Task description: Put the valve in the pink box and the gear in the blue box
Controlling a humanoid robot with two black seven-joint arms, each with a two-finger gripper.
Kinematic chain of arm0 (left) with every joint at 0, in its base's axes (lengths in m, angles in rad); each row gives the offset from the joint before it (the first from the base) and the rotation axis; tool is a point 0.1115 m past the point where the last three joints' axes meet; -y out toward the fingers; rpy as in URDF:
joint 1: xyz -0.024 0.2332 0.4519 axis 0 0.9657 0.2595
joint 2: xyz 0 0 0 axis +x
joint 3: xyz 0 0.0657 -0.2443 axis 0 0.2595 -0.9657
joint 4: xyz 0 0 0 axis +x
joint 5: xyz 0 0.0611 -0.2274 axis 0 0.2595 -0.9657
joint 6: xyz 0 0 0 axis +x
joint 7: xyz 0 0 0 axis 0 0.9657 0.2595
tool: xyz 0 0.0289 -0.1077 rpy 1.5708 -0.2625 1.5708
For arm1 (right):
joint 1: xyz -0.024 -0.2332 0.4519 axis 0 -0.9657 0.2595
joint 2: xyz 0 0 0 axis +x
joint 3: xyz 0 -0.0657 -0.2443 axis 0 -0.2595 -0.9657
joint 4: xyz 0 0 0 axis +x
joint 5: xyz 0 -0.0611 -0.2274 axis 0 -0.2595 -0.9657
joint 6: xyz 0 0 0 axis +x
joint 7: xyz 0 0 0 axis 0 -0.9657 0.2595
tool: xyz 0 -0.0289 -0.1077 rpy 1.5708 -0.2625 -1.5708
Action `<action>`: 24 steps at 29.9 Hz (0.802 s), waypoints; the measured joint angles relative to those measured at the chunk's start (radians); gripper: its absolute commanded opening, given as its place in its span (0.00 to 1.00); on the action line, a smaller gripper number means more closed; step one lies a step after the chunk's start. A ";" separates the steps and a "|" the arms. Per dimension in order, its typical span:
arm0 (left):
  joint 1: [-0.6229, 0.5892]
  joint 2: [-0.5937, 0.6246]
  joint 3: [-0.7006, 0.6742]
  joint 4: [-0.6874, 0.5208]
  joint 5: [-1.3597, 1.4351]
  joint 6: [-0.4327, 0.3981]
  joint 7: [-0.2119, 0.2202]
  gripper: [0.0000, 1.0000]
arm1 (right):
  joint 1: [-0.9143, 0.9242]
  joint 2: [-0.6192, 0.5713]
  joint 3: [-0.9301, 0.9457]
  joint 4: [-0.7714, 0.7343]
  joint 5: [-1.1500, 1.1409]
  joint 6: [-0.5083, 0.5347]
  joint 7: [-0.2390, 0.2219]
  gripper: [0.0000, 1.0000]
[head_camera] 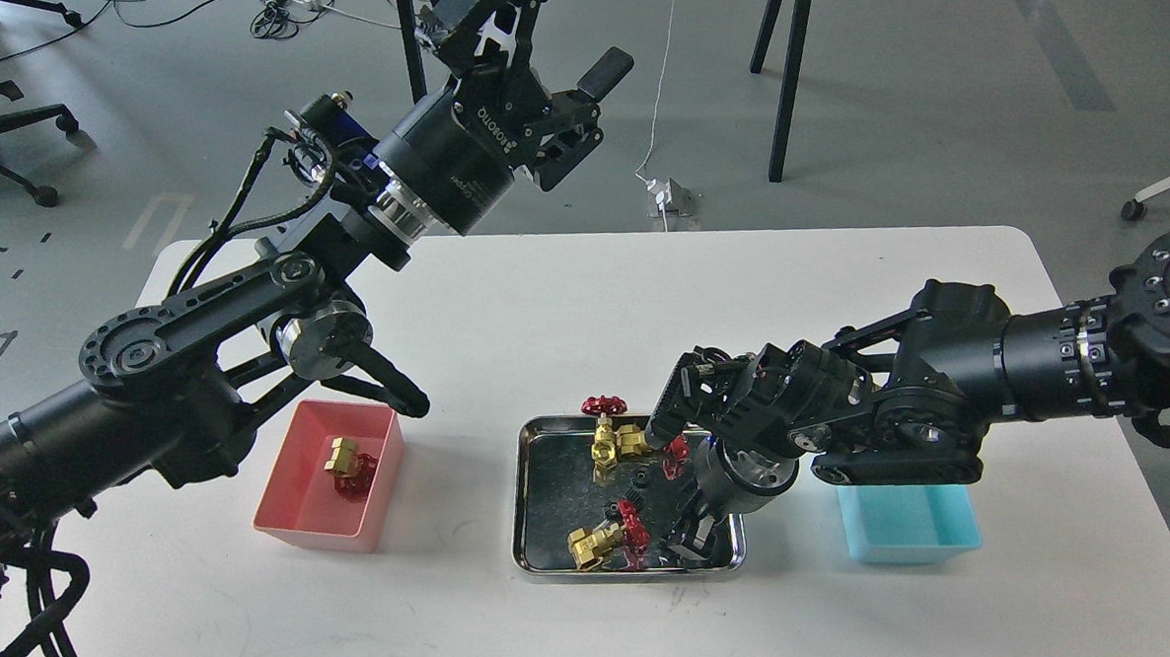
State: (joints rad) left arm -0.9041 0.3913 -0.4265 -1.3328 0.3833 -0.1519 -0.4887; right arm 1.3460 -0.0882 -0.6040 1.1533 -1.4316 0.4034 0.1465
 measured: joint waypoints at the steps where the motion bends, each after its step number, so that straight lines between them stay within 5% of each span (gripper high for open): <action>1: 0.001 0.000 0.000 0.000 0.000 0.000 0.000 0.93 | -0.002 0.004 0.001 -0.003 0.001 -0.001 0.000 0.54; 24: 0.019 -0.003 0.000 0.000 0.002 -0.002 0.000 0.94 | -0.035 0.010 0.001 -0.027 0.002 -0.008 -0.003 0.48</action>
State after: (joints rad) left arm -0.8848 0.3884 -0.4265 -1.3331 0.3850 -0.1534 -0.4887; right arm 1.3108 -0.0782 -0.6029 1.1259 -1.4298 0.3957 0.1440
